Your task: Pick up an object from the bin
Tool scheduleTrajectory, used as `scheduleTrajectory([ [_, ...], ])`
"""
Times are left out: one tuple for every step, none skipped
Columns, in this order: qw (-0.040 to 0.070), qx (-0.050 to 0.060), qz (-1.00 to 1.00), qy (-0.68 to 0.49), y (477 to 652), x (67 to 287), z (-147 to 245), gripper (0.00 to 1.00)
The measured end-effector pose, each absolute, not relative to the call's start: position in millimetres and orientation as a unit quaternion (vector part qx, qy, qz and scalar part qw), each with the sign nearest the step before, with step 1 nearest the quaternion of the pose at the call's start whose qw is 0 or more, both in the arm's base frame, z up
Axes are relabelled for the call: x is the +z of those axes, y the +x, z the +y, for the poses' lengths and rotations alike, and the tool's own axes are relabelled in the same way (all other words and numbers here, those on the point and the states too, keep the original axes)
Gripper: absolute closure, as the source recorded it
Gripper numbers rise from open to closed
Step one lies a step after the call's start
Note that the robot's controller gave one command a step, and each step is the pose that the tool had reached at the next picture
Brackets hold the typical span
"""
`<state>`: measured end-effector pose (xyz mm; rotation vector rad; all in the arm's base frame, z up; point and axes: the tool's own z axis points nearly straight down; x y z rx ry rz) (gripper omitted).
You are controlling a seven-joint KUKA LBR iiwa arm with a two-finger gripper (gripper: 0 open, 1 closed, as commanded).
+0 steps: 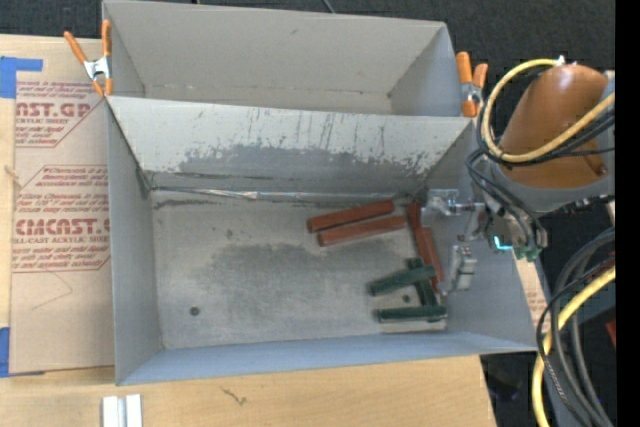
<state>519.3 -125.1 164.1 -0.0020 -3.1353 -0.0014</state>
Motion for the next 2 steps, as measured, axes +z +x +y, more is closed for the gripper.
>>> scheduleTrajectory([
  [-0.001, 0.000, -1.000, 0.000, 521.3, 168, -125, 0.00],
  [-0.005, 0.001, -1.000, 0.005, 523.1, 125, -117, 0.00],
])
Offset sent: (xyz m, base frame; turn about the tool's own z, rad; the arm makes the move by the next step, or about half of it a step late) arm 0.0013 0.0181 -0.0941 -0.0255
